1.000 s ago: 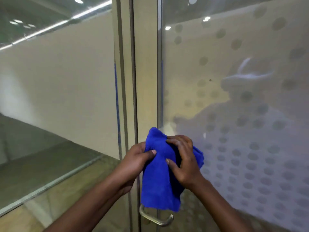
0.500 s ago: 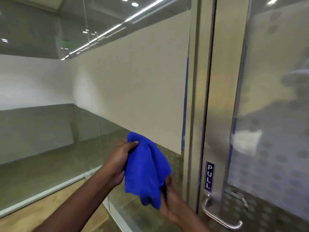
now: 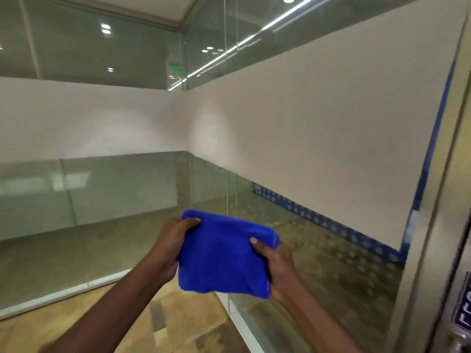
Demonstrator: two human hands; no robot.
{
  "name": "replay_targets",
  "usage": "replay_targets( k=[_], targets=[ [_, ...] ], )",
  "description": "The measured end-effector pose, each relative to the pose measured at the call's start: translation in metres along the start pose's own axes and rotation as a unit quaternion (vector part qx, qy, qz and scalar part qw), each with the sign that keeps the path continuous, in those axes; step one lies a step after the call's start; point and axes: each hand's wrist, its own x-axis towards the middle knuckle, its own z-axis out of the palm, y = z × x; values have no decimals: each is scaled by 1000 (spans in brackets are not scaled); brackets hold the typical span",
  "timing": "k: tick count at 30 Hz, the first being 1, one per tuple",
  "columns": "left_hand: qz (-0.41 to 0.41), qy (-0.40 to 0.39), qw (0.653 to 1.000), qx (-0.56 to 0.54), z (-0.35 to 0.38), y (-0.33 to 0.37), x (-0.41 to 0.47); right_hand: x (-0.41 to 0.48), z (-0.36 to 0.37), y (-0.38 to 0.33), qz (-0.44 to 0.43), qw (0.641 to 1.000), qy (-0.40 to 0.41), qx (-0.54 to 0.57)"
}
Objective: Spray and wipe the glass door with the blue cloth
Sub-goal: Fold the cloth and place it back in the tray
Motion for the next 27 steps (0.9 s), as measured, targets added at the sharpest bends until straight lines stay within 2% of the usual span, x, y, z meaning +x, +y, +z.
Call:
replay_targets(
  k=[4,10,12,14,19,23,27],
  targets=[
    [-6,38,999,33,-70,-1,5,28,48,20,33,997,-45,-53],
    [-27,118,993,11,-157,-3,-1,64,116,53,79,976,-145,-141],
    [-29,131,990,34,-181,-5,-8,70,138,69,86,972,-159,-147],
    [-31,178,981,71,-206,-9,-11,74,161,84,89,969,-179,-147],
    [31,309,937,159,-250,-8,-22,88,215,114,133,954,-235,-133],
    [109,380,878,271,-266,1,-22,101,252,137,113,959,-226,-127],
    [116,436,833,320,-277,11,-16,120,289,154,124,958,-235,-109]
  ],
)
